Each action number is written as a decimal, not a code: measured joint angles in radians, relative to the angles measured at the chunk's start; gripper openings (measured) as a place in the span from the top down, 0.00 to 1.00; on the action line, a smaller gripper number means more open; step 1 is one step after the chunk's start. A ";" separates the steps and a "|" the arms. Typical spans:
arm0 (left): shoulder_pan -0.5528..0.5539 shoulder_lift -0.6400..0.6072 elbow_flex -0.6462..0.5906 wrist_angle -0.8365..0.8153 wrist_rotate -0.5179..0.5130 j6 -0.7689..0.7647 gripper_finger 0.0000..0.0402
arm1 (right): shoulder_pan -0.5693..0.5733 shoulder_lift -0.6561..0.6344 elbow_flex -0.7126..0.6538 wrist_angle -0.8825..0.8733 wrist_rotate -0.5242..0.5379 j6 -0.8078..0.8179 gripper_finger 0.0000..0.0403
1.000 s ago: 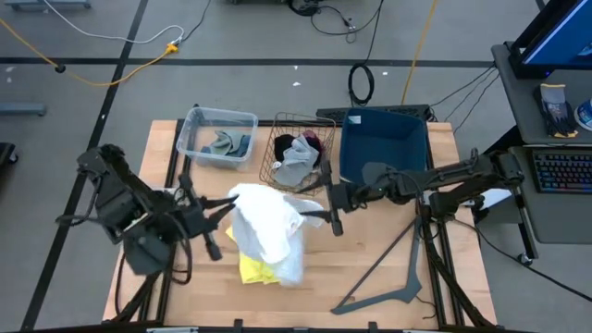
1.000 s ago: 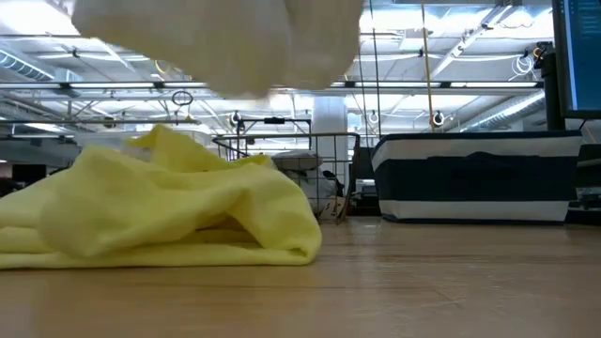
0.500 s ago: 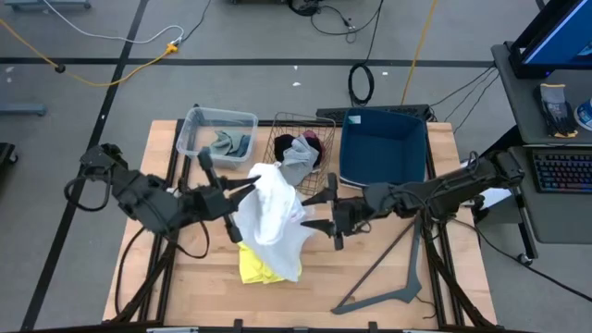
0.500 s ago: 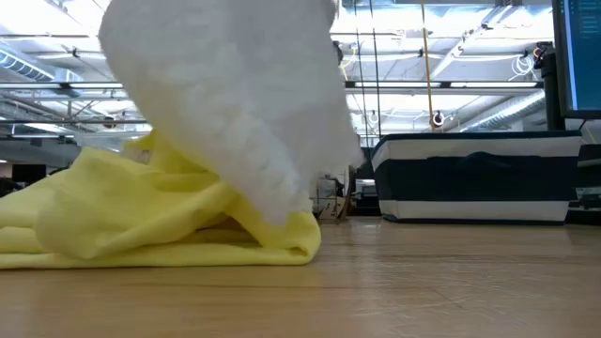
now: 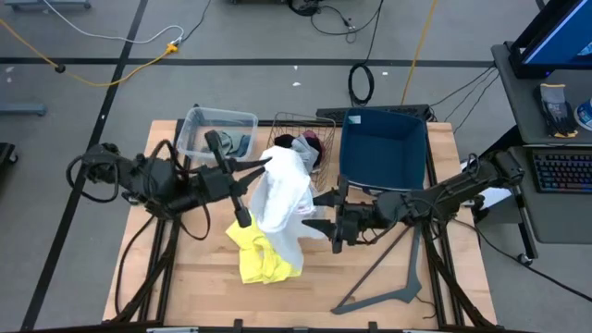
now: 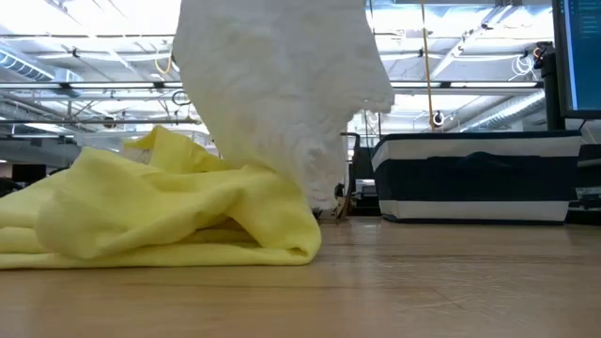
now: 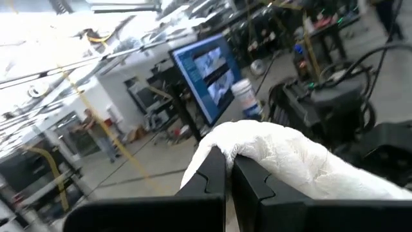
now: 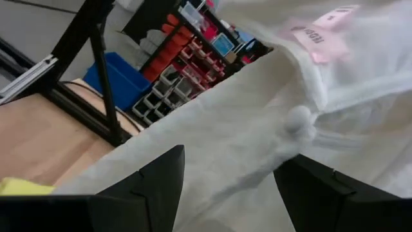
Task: Pick & Place Cloths
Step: Put the white shirt into the blue bin
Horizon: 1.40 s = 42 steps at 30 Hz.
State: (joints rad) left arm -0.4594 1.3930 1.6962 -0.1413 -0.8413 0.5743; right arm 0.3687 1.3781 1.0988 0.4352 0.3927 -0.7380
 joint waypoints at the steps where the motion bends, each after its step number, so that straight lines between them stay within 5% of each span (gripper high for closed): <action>1: 0.008 0.000 0.000 0.007 0.026 -0.001 1.00 | -0.002 0.000 0.000 0.008 0.000 0.000 0.44; 7: 0.047 0.004 0.000 0.057 0.142 -0.029 1.00 | -0.038 0.000 0.000 0.049 -0.009 0.016 0.44; 13: 0.087 0.046 0.000 0.149 0.223 -0.029 1.00 | -0.092 0.000 0.000 0.108 -0.133 0.068 0.44; 25: 0.169 0.095 0.000 0.211 0.404 -0.090 1.00 | -0.134 0.005 0.000 0.109 -0.137 0.150 0.47; 29: 0.186 0.095 0.000 0.211 0.470 -0.141 1.00 | -0.134 0.006 0.000 0.114 -0.137 0.150 0.58; 36: 0.187 0.095 0.000 0.177 0.489 -0.178 1.00 | -0.134 0.006 0.000 0.113 -0.137 0.133 0.95; 42: 0.187 0.094 0.000 0.090 0.488 -0.192 0.98 | -0.134 0.006 0.000 0.116 -0.121 0.118 0.98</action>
State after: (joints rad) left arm -0.2726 1.4868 1.6958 -0.0509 -0.3531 0.3823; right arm 0.2345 1.3846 1.0988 0.5514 0.2715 -0.6200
